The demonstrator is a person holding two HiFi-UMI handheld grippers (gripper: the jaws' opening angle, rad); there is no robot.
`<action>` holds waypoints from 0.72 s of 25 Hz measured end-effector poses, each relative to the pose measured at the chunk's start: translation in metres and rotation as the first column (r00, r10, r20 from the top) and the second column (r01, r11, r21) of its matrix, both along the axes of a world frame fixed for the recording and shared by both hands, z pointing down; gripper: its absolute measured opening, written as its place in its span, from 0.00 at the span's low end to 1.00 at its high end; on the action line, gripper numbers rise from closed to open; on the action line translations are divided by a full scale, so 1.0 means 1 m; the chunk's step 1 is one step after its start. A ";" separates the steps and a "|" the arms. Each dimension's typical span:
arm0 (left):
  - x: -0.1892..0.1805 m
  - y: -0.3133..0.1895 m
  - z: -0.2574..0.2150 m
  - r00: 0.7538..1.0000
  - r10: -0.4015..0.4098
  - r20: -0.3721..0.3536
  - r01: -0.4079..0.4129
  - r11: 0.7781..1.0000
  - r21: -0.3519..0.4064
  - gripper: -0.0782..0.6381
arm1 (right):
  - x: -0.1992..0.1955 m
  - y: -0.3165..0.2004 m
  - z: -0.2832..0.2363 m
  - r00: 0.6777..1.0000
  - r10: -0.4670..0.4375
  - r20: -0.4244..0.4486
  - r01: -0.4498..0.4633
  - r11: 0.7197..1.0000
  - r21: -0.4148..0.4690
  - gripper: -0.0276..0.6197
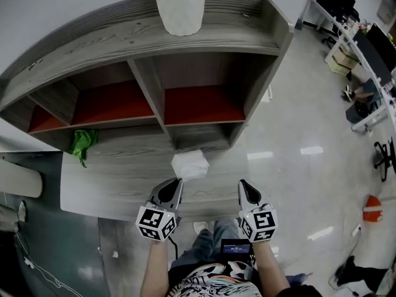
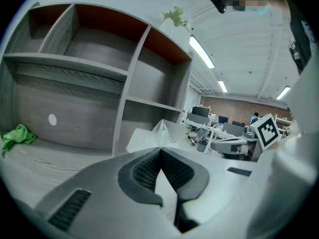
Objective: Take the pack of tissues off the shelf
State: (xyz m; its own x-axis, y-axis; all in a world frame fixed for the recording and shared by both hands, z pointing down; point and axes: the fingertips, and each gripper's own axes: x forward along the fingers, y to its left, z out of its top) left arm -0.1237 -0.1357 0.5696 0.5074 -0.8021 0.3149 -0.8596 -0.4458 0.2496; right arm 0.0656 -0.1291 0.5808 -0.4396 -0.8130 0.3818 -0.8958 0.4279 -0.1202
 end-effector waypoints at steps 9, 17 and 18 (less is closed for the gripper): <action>0.009 -0.007 0.041 1.000 0.005 0.000 -0.005 0.996 -0.086 0.12 | 0.011 -0.006 0.019 1.000 0.000 -0.011 0.000 0.999 -0.053 0.05; 0.017 -0.019 0.078 1.000 0.025 -0.001 -0.025 0.987 -0.158 0.12 | 0.016 -0.019 0.025 1.000 -0.006 -0.013 0.006 0.998 -0.067 0.05; 0.018 -0.020 0.081 1.000 0.027 -0.001 -0.027 0.986 -0.163 0.12 | 0.017 -0.021 0.026 1.000 -0.007 -0.015 0.006 0.998 -0.070 0.05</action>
